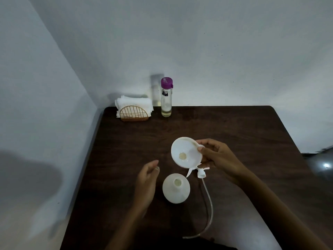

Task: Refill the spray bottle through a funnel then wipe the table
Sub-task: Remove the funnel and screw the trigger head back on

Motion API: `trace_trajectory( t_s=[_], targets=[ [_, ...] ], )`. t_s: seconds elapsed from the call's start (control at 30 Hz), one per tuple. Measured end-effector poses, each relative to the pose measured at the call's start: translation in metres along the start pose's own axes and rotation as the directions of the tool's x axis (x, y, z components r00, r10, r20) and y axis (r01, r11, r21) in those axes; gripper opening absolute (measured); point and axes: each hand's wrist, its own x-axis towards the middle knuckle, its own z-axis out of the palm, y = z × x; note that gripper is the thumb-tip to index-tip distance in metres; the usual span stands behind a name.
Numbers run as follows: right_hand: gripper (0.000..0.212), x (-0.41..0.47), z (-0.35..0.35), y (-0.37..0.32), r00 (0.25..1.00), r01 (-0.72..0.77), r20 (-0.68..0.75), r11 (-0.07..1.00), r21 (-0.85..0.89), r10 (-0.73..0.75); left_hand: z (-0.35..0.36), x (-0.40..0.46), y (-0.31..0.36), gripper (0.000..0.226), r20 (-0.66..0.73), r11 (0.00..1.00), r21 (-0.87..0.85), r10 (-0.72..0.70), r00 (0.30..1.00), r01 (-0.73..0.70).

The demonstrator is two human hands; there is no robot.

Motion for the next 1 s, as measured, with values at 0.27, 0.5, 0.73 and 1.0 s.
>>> trace_trajectory(
  t_s=[0.27,0.5,0.73,1.0],
  targets=[
    [0.018,0.041,-0.002,0.018,0.978,0.103,-0.168,0.987,-0.12,-0.123,0.036,0.031,0.057,0.044,0.247,0.999,-0.018,-0.03,0.968,0.035],
    [0.044,0.091,-0.013,0.041,0.97,0.063,-0.216,0.977,-0.202,-0.107,0.075,0.086,0.053,0.054,0.314,0.998,0.027,-0.062,0.947,0.056],
    [0.091,0.158,-0.031,0.068,0.995,0.029,-0.088,0.985,-0.171,-0.045,0.12,0.156,0.041,0.083,0.328,0.989,0.109,-0.128,0.936,0.097],
    [0.096,0.23,-0.06,0.089,0.985,-0.059,-0.169,0.881,-0.469,-0.024,0.147,0.232,0.026,0.082,0.355,0.951,0.309,-0.132,0.925,0.017]
  ],
)
